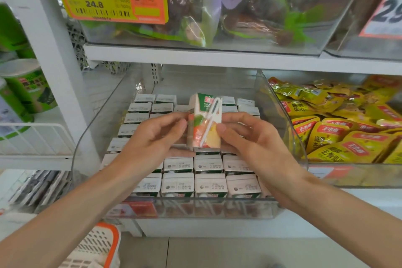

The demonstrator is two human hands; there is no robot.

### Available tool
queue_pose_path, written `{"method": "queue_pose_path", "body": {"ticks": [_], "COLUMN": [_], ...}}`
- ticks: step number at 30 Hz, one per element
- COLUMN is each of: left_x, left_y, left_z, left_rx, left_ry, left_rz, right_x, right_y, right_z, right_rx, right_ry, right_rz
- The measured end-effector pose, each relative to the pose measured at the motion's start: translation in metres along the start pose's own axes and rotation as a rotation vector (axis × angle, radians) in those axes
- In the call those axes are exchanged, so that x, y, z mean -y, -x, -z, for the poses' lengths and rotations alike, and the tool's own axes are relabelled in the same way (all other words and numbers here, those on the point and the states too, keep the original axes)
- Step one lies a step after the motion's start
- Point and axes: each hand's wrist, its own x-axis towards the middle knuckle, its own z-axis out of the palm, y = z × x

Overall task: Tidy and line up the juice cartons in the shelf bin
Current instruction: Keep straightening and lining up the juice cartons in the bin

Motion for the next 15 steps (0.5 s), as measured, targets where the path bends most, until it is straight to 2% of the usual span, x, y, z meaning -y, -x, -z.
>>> {"method": "queue_pose_path", "body": {"ticks": [4,8,12,15], "left_x": [-0.0034,-0.0041,-0.0054,-0.0049], "left_y": [0.0001,0.0017,0.0018,0.0006], "left_z": [-0.0014,-0.0052,-0.0029,-0.0012], "left_rx": [0.02,0.114,0.075,0.041], "left_ry": [0.017,0.003,-0.025,-0.013], "left_rz": [-0.036,0.009,0.01,0.026], "right_x": [0.0016,0.0067,0.0093,0.0059], "right_y": [0.0015,0.0029,0.0029,0.0013], "right_z": [-0.0058,-0.0068,-0.005,-0.0046], "right_rx": [0.093,0.113,0.178,0.166], "right_ry": [0.026,0.119,0.158,0.13], "right_rz": [-0.041,-0.017,-0.006,0.013]}}
